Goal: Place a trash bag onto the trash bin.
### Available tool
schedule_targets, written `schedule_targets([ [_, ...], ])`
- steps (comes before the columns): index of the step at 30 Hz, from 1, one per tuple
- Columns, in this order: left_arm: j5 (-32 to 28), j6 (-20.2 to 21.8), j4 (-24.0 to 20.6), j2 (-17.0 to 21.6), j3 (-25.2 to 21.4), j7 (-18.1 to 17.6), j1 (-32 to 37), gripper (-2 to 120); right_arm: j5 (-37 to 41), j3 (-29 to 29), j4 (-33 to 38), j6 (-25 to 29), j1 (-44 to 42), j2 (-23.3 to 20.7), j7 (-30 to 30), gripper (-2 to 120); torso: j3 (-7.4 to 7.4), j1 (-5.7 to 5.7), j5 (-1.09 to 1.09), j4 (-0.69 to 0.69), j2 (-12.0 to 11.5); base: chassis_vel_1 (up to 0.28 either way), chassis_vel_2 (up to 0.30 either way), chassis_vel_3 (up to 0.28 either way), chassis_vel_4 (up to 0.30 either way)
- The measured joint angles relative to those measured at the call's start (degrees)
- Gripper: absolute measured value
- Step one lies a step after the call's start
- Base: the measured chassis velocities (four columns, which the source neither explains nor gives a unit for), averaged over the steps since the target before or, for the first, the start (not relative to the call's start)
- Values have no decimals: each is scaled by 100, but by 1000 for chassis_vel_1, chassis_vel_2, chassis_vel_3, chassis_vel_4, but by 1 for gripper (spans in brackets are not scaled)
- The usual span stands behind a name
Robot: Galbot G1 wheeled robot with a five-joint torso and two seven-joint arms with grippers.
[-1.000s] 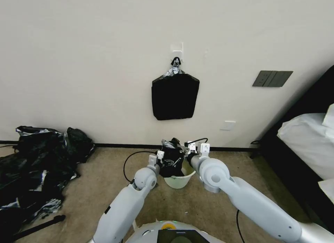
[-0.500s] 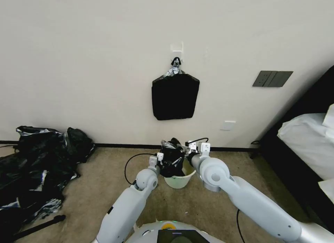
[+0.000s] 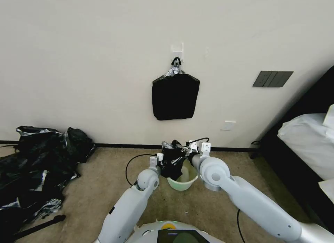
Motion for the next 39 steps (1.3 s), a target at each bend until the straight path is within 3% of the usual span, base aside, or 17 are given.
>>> schedule_targets([
  [6, -25, -23, 0, -8, 4, -113, 10, 3, -61, 7, 7, 3, -47, -1, -4, 0, 1, 0, 0, -1, 0, 0, 0, 0, 0],
  [11, -30, -320, -14, -79, 31, -498, 75, 3, -143, 88, 109, 25, -139, -23, -4, 0, 1, 0, -1, -1, 0, 0, 0, 0, 0],
  [14, 315, -1031, -63, -126, 23, -730, 203, 3, -314, 249, 274, 73, -318, -48, -31, 0, 1, 1, 2, 0, -1, 0, 0, 0, 0],
  [15, 315, -1031, -63, -126, 23, -730, 203, 3, -314, 249, 274, 73, -318, -48, -31, 0, 1, 1, 2, 0, -1, 0, 0, 0, 0],
  [18, 676, -1736, -232, -149, -19, -744, 326, 2, -619, 397, 458, 149, -516, -71, -151, 0, 1, 0, 3, 2, -1, 0, 0, 0, 0],
  [26, 968, -2740, -721, -157, -97, -652, 473, 2, -1108, 699, 921, 326, -812, -93, -374, 0, 1, 1, 1, 1, 0, 0, 0, 0, 0],
  [30, 1000, -3003, -868, -156, -229, -551, 530, 2, -1278, 1042, 1083, 326, -1036, -93, -411, 0, 1, 1, 1, 0, 0, 0, 0, 0, 0],
  [39, 910, -3145, -912, -113, -420, -453, 593, 2, -1312, 1767, 1193, 294, -1468, -122, -443, 0, 1, 1, 1, 0, -1, 0, 0, 0, 0],
])
